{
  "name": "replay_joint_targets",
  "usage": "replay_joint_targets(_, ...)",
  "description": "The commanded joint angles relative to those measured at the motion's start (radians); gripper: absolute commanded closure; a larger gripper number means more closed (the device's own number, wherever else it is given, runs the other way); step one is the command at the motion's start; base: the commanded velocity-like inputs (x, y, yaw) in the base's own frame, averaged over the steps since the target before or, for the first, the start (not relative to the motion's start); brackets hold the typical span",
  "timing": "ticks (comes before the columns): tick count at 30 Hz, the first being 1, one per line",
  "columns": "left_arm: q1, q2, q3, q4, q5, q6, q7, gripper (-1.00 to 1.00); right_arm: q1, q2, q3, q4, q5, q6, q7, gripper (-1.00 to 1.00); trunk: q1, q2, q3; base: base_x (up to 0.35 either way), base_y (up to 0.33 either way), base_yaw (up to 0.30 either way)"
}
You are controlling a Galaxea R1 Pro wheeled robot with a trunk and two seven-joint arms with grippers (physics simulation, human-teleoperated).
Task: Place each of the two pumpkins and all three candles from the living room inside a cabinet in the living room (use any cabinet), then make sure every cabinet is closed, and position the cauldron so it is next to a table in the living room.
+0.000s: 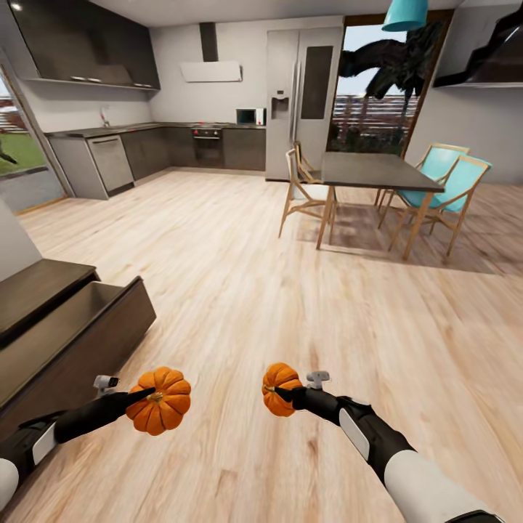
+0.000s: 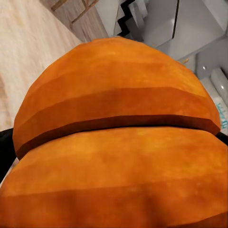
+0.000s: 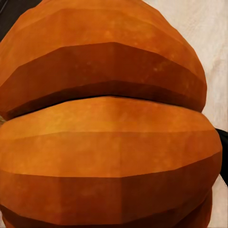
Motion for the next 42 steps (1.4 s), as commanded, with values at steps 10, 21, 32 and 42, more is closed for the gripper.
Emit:
replay_joint_targets(10, -0.001, 0.0, -0.004, 0.0, 0.008, 0.01, 0.003, 1.0, -0.001, 0.0, 0.002, -0.002, -0.014, 0.008, -0.004, 1.0, 0.0, 0.0, -0.001, 0.167, 0.0, 0.284)
replay_joint_targets(21, -0.001, 0.0, -0.004, -0.001, 0.008, 0.008, -0.003, 1.0, -0.001, 0.0, 0.002, -0.002, -0.014, 0.008, -0.005, 1.0, 0.0, 0.0, -0.001, 0.069, -0.123, 0.29)
replay_joint_targets(32, -0.001, 0.001, -0.004, 0.0, 0.008, 0.008, -0.003, 1.0, -0.001, 0.001, 0.003, -0.002, -0.014, 0.008, -0.007, 1.0, 0.0, 0.0, -0.001, 0.255, -0.253, 0.29)
replay_joint_targets(42, -0.001, 0.001, -0.003, 0.0, 0.008, 0.011, 0.001, 1.0, -0.001, 0.001, 0.002, -0.002, -0.014, 0.008, -0.007, 1.0, 0.0, 0.0, -0.001, 0.079, -0.098, 0.29)
